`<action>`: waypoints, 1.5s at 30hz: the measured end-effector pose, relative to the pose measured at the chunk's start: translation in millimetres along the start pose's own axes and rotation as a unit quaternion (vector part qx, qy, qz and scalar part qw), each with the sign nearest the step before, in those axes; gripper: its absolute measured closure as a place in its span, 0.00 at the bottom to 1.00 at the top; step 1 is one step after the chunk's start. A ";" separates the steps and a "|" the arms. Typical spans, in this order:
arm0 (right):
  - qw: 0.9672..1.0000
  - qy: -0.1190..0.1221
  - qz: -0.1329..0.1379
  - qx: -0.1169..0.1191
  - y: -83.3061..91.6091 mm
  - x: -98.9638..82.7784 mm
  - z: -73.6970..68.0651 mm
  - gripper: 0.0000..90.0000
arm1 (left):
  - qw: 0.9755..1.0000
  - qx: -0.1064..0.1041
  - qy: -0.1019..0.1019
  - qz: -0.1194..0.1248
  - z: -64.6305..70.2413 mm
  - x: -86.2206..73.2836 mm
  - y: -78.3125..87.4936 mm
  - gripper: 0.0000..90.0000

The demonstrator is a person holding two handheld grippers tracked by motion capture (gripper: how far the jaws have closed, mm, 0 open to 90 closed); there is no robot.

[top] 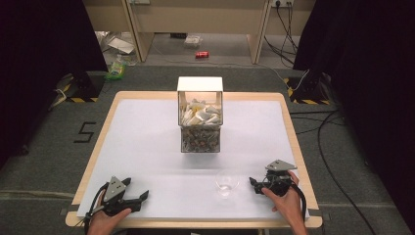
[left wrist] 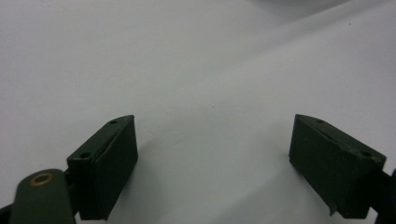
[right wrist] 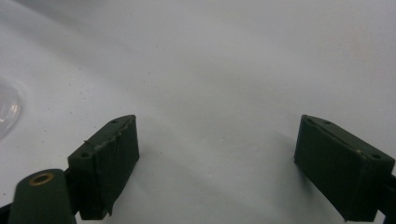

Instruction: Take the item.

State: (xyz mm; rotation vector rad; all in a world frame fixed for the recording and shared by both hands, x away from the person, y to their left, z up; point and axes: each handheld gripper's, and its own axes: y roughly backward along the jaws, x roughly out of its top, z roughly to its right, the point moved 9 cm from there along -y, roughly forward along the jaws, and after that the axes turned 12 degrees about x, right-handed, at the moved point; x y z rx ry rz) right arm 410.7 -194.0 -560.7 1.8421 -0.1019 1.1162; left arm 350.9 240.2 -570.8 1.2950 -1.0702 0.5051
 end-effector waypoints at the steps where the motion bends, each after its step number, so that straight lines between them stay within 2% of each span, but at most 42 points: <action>1: 1.000 0.000 0.000 0.000 0.1 0.0 0.0 0.16 | 1.000 0.000 0.000 0.000 0.0 0.0 0.0 0.16; 7: 1.000 -0.003 0.004 0.006 1.0 0.6 0.4 0.17 | 1.000 0.000 0.000 0.000 -0.1 0.0 0.0 0.16; 10: 1.000 -0.002 0.016 0.013 2.6 2.6 1.1 0.21 | 1.000 0.000 0.000 0.000 -0.1 0.0 0.0 0.16; 13: 0.999 0.000 0.037 0.008 5.2 9.9 2.3 0.21 | 1.000 0.000 0.000 0.000 -0.1 0.0 -0.1 0.16; 18: 0.998 0.013 0.055 0.000 8.7 18.7 2.0 0.20 | 1.000 0.000 0.000 0.000 -0.1 0.1 -0.1 0.16; 26: 0.996 0.016 0.091 -0.010 17.2 38.4 7.5 0.20 | 1.000 0.000 0.001 0.001 0.1 0.2 -0.1 0.16; 33: 0.995 0.020 0.095 -0.014 17.1 50.4 11.8 0.24 | 1.000 0.000 0.002 0.001 0.1 0.2 -0.1 0.16; 40: 0.994 0.024 0.103 -0.010 18.8 61.8 9.3 0.26 | 1.000 0.000 0.002 0.001 0.1 0.2 -0.1 0.16; 45: 0.994 0.034 0.108 -0.002 17.6 77.1 2.5 0.28 | 1.000 0.000 0.002 0.001 0.1 0.2 -0.1 0.16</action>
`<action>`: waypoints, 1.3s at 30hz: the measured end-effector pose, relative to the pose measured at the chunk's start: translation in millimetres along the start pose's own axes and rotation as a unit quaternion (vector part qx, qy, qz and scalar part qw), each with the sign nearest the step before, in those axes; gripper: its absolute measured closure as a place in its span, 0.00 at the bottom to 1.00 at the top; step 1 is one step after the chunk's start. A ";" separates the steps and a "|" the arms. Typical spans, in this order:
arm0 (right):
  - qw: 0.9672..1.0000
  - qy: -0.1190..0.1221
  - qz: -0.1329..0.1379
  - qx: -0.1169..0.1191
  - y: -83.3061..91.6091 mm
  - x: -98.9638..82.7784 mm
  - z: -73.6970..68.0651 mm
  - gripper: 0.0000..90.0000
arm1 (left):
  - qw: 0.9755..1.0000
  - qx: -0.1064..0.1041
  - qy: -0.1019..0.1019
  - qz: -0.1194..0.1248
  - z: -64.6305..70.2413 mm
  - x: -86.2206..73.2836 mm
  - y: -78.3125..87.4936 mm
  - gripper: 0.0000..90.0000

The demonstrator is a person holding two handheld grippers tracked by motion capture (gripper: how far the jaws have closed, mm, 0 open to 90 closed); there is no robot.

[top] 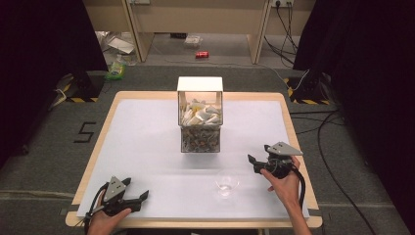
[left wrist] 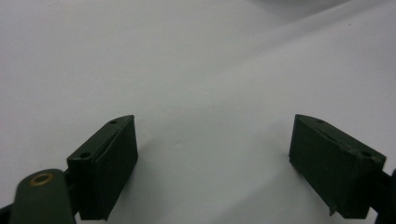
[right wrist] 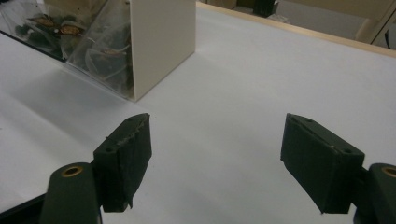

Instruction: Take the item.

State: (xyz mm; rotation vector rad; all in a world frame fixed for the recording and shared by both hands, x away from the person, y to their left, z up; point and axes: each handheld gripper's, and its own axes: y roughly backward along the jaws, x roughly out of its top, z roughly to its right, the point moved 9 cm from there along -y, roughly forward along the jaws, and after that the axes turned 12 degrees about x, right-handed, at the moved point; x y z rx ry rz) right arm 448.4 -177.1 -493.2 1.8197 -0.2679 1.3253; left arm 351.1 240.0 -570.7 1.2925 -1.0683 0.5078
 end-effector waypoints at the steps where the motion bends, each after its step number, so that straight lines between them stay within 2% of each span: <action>1: 1.000 0.000 0.000 0.000 0.0 0.0 0.0 0.28 | 1.000 0.000 0.000 0.000 0.0 0.0 0.0 0.16; 11: 0.999 0.027 0.020 0.010 -6.7 35.5 -13.2 0.28 | 1.000 0.000 0.000 0.000 -0.1 0.0 0.0 0.16; 19: 0.999 0.027 0.040 0.018 -8.4 58.2 -20.5 0.25 | 1.000 0.000 0.000 0.000 0.0 0.0 0.0 0.16; 27: 0.997 0.034 0.064 0.030 1.7 79.6 -29.9 0.27 | 1.000 0.000 0.000 0.000 0.0 0.0 0.0 0.16; 39: 0.995 0.039 0.081 0.035 2.7 99.6 -36.4 0.28 | 1.000 -0.001 0.001 0.000 -0.1 0.1 0.0 0.16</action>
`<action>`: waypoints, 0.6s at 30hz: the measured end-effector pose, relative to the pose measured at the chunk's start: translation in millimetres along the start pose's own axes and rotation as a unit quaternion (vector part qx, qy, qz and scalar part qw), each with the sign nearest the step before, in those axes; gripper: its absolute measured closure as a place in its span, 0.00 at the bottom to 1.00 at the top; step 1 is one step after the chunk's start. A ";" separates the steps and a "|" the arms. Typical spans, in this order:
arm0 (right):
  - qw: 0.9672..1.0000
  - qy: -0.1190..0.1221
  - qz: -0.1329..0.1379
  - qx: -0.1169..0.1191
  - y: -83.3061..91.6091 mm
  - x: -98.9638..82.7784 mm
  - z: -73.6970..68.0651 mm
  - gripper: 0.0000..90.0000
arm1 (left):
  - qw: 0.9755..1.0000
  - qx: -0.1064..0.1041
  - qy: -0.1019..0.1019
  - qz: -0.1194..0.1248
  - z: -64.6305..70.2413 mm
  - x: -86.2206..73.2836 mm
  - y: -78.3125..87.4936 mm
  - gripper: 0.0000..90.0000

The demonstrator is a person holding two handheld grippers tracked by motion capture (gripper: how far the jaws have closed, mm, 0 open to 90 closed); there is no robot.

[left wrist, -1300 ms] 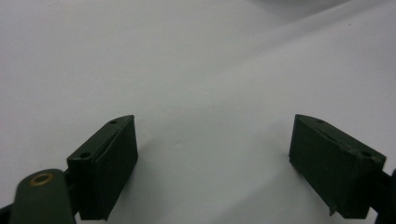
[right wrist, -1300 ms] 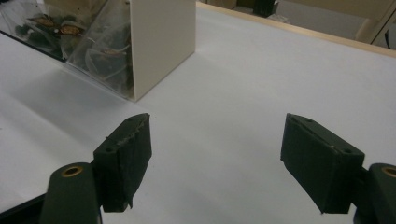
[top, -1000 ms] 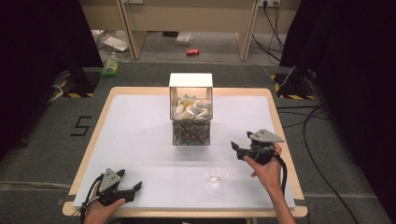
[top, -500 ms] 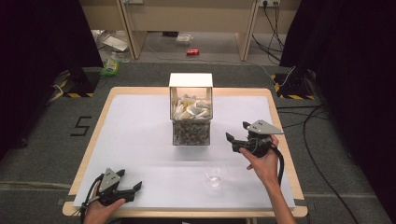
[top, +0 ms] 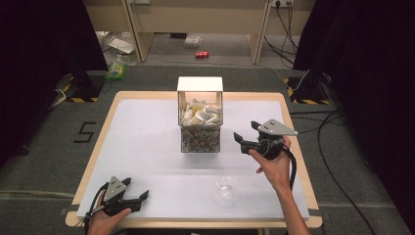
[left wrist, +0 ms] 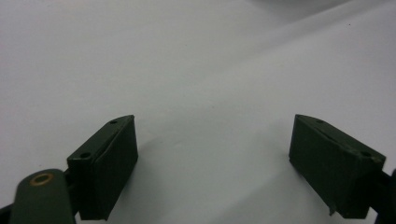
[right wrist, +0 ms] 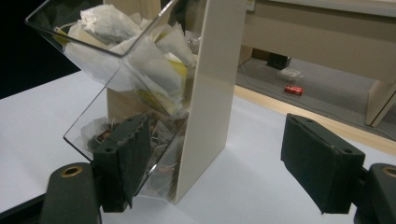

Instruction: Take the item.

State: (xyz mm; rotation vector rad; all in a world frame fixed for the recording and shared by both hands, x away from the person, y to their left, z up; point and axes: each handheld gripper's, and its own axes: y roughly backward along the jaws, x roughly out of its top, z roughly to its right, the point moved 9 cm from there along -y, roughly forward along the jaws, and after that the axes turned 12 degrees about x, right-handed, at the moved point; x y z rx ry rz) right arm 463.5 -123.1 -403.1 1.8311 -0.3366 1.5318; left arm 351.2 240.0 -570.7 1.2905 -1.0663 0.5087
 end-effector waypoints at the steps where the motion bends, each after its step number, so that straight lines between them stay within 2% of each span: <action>1: 1.000 0.000 0.003 0.000 -0.2 1.5 -0.3 0.28 | 1.000 0.000 0.000 0.000 -0.1 0.0 0.0 0.16; 6: 1.000 0.005 0.009 0.003 -0.2 9.3 -4.0 0.29 | 1.000 0.000 0.000 0.000 -0.1 0.0 0.0 0.16; 9: 1.000 0.012 0.015 0.007 0.3 16.8 -6.6 0.33 | 1.000 0.000 -0.001 0.000 0.0 0.0 0.0 0.16; 18: 0.999 0.028 0.036 0.022 -2.1 41.7 -22.1 0.34 | 1.000 0.000 -0.001 0.000 -0.1 -0.1 0.0 0.16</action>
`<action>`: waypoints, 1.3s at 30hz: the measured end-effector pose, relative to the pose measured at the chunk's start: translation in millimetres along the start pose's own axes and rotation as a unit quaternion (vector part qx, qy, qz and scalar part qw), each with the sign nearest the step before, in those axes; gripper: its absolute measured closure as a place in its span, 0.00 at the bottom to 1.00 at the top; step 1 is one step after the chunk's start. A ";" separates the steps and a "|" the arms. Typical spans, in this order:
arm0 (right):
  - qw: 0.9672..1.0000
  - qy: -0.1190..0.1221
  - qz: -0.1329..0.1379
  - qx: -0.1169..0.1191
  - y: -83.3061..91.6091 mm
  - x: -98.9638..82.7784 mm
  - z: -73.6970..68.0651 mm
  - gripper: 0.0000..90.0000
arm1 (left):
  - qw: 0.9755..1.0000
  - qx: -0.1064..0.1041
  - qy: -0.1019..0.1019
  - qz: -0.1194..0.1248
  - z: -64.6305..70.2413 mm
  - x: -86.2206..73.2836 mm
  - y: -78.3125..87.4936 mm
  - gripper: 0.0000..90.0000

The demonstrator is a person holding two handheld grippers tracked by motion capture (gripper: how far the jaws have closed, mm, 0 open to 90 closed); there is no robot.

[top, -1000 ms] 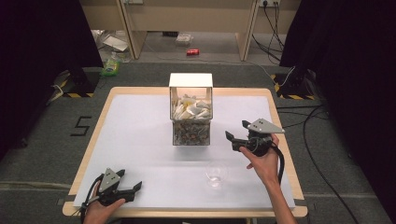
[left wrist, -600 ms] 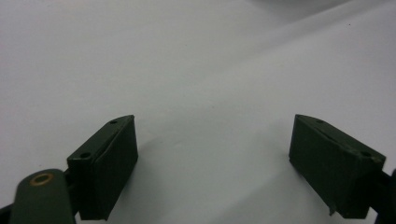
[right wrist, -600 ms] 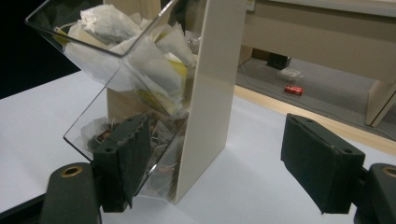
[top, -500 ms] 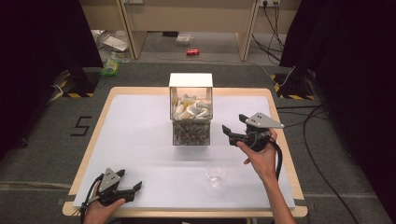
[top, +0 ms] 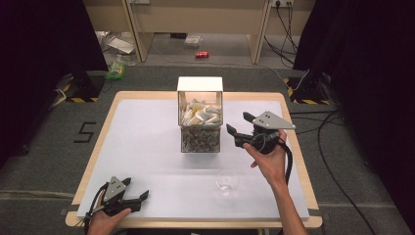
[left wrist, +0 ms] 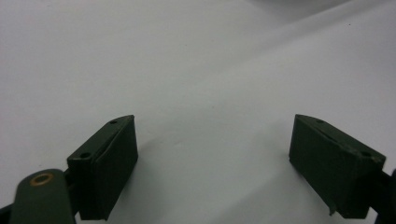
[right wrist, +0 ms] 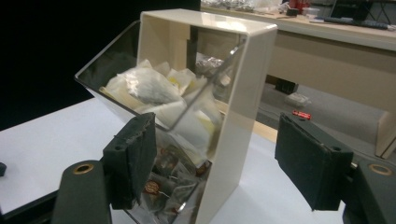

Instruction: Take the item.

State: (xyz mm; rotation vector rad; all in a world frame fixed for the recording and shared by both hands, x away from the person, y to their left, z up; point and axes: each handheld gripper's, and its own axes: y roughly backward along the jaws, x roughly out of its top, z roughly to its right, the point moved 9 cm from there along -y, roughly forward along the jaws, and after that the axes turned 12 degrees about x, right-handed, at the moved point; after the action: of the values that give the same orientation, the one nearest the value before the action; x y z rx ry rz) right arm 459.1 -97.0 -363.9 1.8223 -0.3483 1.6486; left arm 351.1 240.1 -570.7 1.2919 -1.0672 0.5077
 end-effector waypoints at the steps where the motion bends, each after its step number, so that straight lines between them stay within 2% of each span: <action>1: 1.000 0.000 0.000 0.000 0.0 0.0 0.0 0.34 | 1.000 0.000 0.000 0.000 0.0 0.0 0.0 0.16; 8: 1.000 0.016 0.005 0.020 -12.5 11.6 -15.6 0.39 | 1.000 0.000 -0.001 0.000 -0.1 -0.1 0.1 0.16; 21: 0.999 0.032 0.005 0.042 -34.3 24.2 -34.9 0.48 | 1.000 0.000 -0.001 0.000 -0.2 -0.1 0.1 0.16; 23: 0.999 0.033 -0.001 0.038 -38.8 25.3 -34.8 0.49 | 1.000 0.000 -0.001 0.000 -0.1 -0.1 0.1 0.16; 33: 0.998 0.036 -0.009 0.051 -56.0 28.8 -40.9 0.52 | 1.000 0.000 -0.001 0.000 -0.1 -0.1 0.1 0.16; 39: 0.998 0.039 -0.020 0.048 -65.7 30.2 -40.1 0.56 | 1.000 0.000 0.000 0.000 0.0 0.0 0.0 0.16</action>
State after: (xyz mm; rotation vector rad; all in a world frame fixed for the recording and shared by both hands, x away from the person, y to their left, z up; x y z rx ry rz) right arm 471.7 -15.9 -353.6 1.8159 -0.2008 1.7312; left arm 351.1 240.1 -570.7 1.2916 -1.0666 0.5083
